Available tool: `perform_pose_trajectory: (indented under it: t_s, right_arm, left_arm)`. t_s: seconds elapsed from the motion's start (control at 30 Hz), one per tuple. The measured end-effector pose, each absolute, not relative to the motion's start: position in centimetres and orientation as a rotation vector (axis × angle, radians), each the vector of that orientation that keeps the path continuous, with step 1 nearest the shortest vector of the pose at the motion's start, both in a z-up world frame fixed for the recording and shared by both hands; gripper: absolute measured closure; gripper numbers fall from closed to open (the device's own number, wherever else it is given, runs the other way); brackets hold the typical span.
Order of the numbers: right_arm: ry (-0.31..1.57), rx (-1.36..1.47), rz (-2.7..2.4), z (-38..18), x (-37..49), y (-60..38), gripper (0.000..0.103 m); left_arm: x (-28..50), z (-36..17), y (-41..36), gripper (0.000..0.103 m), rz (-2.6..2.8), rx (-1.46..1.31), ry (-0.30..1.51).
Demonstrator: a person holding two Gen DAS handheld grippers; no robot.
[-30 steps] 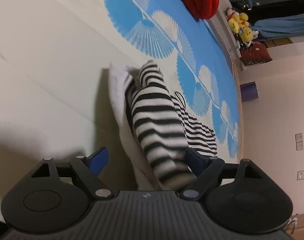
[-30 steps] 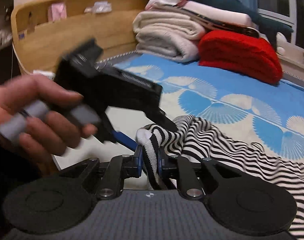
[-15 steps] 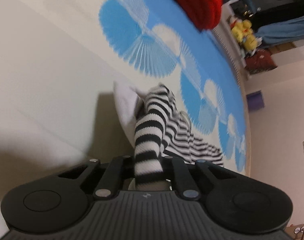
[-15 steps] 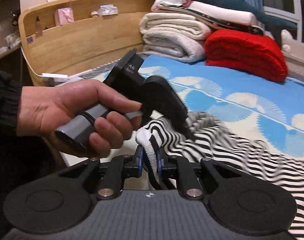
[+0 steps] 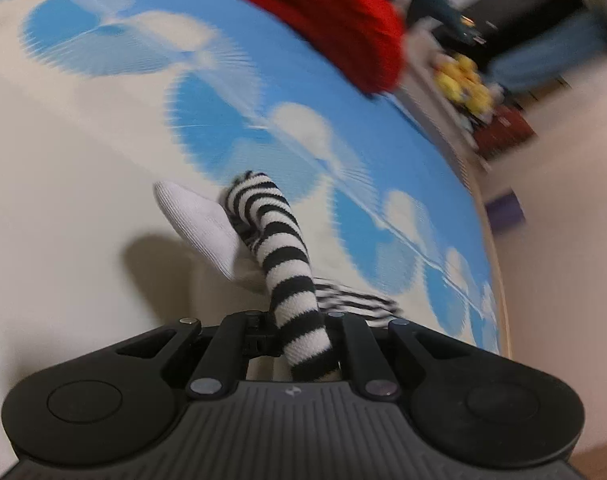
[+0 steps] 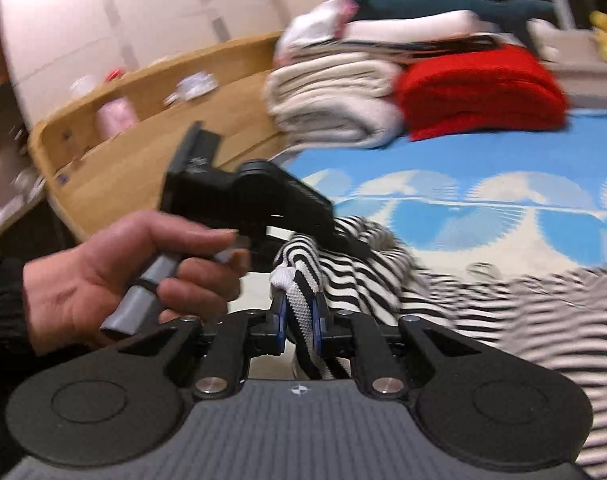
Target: Fold small clothes
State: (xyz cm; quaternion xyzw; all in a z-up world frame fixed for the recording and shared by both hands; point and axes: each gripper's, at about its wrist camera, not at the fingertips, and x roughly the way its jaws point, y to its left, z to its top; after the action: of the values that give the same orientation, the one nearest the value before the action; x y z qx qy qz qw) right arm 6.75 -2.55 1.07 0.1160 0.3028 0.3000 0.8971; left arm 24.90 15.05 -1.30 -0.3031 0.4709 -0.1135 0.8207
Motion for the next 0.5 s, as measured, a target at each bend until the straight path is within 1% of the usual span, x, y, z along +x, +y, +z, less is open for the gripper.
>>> perform_pose_trajectory:
  t_s: [0.1,0.13,0.17,0.2,0.23,0.3,0.37,0.5]
  right_arm:
    - [0.581,0.323,0.504,1.8,5.3,-8.2,0.091]
    - [0.553,0.358,0.462,2.1,4.5,-10.4,0.091]
    - [0.522,0.383,0.418,2.5,3.6,-12.5,0.091]
    - [0.491,0.397,0.375,2.7,2.6,-14.3,0.092]
    - [0.460,0.405,0.323,3.0,1.6,-16.1,0.092]
    - [0.427,0.428,0.208,3.0,-0.1,-19.6,0.092]
    - [0.476,0.474,0.059,1.9,-0.6,-23.0,0.092]
    - [0.811,0.613,-0.238,-4.5,0.6,-28.9,0.092]
  left_arm:
    - [25.4,0.4,8.9,0.092,-0.370,-0.630,0.952]
    - [25.3,0.8,7.1,0.089,-0.415,-0.640,0.934]
    - [25.2,1.3,5.1,0.084,-0.475,-0.655,0.915]
    - [25.2,1.7,3.5,0.070,-0.527,-0.665,0.902]
    - [25.1,2.0,1.8,0.054,-0.578,-0.670,0.894]
    - [24.3,2.8,-0.2,0.043,-0.628,-0.660,0.841]
    - [24.0,3.2,-0.8,0.043,-0.629,-0.628,0.820]
    - [23.7,2.3,-0.4,0.044,-0.596,-0.545,0.888]
